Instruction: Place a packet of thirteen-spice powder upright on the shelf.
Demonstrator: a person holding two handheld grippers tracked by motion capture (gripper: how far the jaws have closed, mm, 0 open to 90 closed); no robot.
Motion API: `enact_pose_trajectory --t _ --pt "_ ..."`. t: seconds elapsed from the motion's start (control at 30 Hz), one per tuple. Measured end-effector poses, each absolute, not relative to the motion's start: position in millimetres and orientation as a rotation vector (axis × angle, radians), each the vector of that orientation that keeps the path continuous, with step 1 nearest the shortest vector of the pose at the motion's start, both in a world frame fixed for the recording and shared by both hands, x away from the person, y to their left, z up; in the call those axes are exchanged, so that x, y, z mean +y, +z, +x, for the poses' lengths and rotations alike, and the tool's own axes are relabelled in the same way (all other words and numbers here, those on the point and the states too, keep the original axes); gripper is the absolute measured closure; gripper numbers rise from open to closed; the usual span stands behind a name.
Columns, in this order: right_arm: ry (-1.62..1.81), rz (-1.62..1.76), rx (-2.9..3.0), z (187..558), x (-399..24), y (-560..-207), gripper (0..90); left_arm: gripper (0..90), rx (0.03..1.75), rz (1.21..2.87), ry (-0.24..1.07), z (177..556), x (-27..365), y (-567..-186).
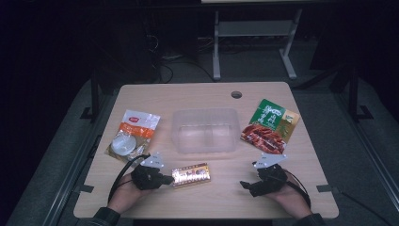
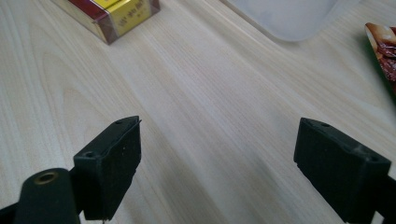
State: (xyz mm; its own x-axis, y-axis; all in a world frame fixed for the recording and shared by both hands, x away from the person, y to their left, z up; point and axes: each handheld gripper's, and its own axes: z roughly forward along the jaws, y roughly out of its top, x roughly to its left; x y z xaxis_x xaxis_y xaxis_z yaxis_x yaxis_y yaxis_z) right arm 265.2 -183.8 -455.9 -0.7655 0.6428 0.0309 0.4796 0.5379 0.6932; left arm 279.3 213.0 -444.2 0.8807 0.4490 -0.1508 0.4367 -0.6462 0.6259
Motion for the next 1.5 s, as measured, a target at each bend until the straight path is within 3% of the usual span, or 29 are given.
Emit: enact_pose_trajectory --t 0.17,0.2,0.23,0.27,0.3,0.33,0.4,0.47,0.6,0.93,1.13,1.5 --pt "1.046 0.945 2.547 264.7 -184.7 -455.6 14.5 83.8 0.605 2.33 0.056 277.5 215.6 -438.8" --pt "1.051 0.956 2.543 264.3 -184.9 -455.6 14.5 75.7 0.592 2.317 0.064 276.9 217.7 -437.1" --pt "1.051 0.956 2.543 264.3 -184.9 -455.6 14.5 75.7 0.579 2.314 0.082 276.9 219.8 -435.4" --pt "1.051 0.954 2.542 264.5 -185.0 -455.7 14.4 64.8 0.572 2.302 0.097 276.5 221.1 -434.4" --pt "1.051 0.954 2.542 264.5 -185.0 -455.7 14.4 64.8 0.569 2.29 0.101 276.0 221.4 -434.1" --pt "1.047 0.946 2.546 264.8 -184.8 -455.6 14.4 52.8 0.546 2.286 0.11 276.7 221.8 -434.3" --pt "1.047 0.944 2.548 264.8 -184.6 -455.6 14.4 48.0 0.525 2.286 0.116 276.9 220.5 -435.8" --pt "1.046 0.95 2.55 264.2 -183.8 -455.5 14.5 31.1 0.505 2.304 0.119 279.2 215.8 -440.2" --pt "1.047 0.945 2.549 264.6 -183.9 -455.7 14.5 19.0 0.484 2.328 0.12 283.7 209.2 -444.1" --pt "1.048 0.94 2.55 264.7 -183.5 -455.9 14.5 19.9 0.428 2.398 0.075 294.6 194.3 -458.9" --pt "1.045 0.938 2.55 264.8 -183.0 -456.2 14.5 23.3 0.385 2.438 0.126 292.1 186.3 -463.0" --pt "1.044 0.946 2.55 264.7 -183.1 -456.2 14.5 29.8 0.376 2.401 0.131 292.9 189.2 -464.7"
